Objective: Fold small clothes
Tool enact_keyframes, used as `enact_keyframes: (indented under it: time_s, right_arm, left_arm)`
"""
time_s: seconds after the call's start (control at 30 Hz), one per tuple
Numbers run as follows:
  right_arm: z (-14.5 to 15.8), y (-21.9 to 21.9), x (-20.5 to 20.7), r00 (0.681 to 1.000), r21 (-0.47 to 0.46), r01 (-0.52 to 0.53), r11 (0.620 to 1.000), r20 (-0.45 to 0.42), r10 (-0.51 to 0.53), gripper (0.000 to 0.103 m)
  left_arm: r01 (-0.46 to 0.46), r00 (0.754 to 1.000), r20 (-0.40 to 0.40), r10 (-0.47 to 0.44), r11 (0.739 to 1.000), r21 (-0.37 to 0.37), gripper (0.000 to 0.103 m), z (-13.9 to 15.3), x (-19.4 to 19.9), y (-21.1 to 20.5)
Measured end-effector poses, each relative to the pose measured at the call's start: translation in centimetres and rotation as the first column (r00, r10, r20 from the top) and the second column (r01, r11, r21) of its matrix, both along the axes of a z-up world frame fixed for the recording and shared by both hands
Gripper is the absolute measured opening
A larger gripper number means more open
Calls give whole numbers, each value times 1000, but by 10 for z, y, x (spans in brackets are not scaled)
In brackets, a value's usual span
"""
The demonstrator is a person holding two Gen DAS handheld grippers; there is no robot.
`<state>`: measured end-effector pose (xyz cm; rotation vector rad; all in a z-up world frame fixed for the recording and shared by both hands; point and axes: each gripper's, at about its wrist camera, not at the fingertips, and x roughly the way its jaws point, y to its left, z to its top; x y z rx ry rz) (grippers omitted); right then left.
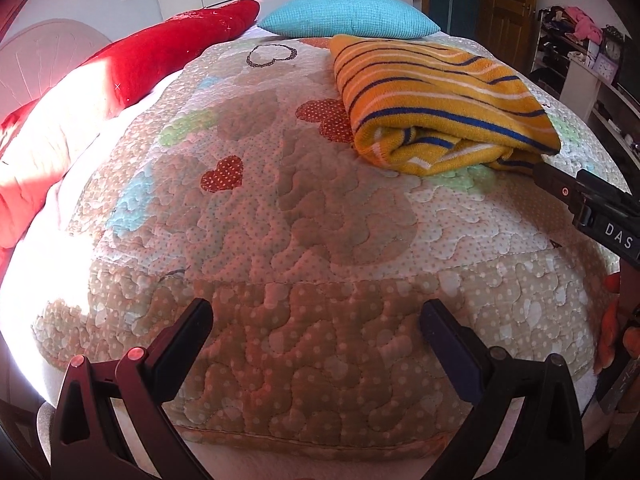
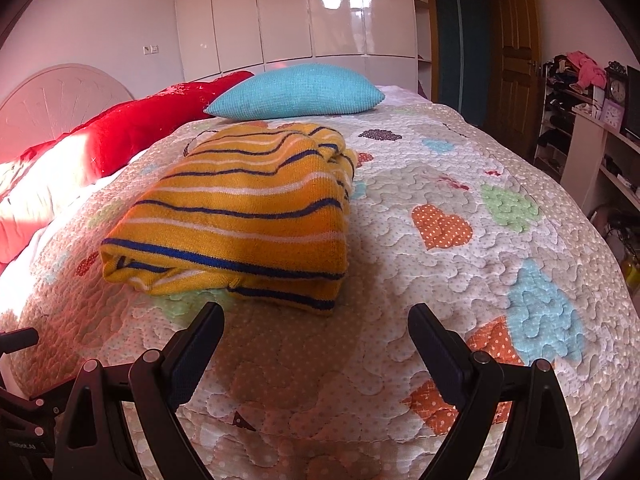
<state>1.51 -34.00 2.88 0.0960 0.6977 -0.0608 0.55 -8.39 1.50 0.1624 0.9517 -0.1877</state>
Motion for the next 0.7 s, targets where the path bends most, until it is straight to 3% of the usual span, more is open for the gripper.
enact_keyframes:
  time_s: [0.4,0.7]
  right_arm:
    - [-11,-10,11,996,30,42,999,-79,-40,96]
    - [-12,-12,10,993,15,86,996,-82,-84,96]
  left_arm:
    - [49,998,29,-49,999,-22,103,-12,19,-5]
    - [49,997,64,-42,994,-97,103,-19,16,2]
